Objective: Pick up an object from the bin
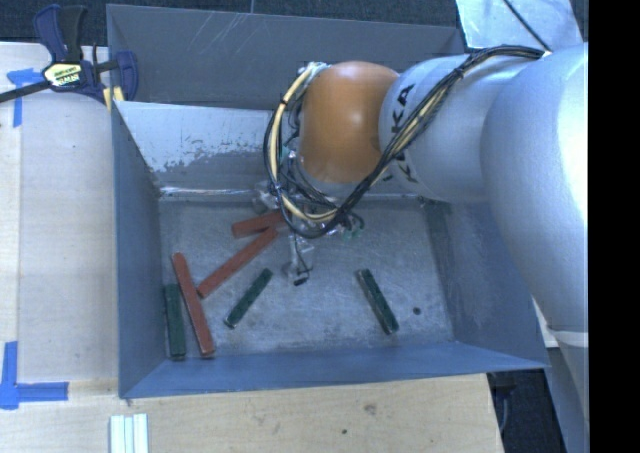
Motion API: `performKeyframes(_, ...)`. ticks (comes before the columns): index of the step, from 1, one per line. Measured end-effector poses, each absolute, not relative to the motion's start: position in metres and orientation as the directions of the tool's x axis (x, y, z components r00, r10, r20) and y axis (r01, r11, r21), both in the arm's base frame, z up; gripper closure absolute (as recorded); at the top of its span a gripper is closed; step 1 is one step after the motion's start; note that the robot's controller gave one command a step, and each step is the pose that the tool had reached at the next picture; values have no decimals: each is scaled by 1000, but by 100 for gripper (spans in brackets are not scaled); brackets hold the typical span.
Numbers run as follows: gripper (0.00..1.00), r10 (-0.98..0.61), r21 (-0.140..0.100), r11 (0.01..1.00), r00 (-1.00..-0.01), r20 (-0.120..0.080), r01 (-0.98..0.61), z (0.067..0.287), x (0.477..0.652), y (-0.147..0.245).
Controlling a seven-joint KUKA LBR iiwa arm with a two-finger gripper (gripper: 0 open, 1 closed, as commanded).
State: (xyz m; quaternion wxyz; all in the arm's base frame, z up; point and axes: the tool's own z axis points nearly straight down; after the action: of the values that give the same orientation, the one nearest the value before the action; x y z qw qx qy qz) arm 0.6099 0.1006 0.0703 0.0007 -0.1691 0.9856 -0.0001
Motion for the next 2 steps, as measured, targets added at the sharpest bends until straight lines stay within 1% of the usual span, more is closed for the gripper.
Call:
performKeyframes(1, 100, -331, 0, 943, -943, -3, -331, 71, 610, 101)
performKeyframes(2, 100, -350, 0, 937, -937, -2, -350, 71, 608, 75)
